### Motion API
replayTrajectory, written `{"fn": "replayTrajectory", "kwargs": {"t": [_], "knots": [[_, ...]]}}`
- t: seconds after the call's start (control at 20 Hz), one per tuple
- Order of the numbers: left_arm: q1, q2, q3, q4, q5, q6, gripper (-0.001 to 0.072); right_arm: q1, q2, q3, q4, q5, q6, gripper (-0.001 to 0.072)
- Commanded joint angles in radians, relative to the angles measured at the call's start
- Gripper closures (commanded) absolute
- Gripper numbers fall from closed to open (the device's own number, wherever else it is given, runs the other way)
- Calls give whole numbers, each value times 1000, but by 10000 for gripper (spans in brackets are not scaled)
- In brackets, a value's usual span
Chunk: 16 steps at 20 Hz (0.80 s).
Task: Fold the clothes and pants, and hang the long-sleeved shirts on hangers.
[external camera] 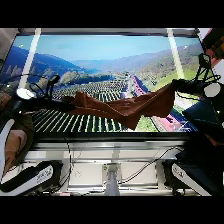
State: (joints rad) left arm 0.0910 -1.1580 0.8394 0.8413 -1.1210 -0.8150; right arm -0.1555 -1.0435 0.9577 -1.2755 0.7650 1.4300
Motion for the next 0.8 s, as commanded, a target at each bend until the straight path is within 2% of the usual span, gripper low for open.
{"fn": "replayTrajectory", "kwargs": {"t": [0.0,0.15,0.35,0.75], "knots": [[0,171,52,-5,47,1,683,0,108,0,2,-4,-11,698],[0,341,84,-5,191,1,682,0,225,0,2,1,-11,698],[0,552,85,-5,486,0,682,0,383,42,5,18,-11,698],[-1,891,85,-147,947,0,683,0,605,388,-12,58,-11,698]]}}
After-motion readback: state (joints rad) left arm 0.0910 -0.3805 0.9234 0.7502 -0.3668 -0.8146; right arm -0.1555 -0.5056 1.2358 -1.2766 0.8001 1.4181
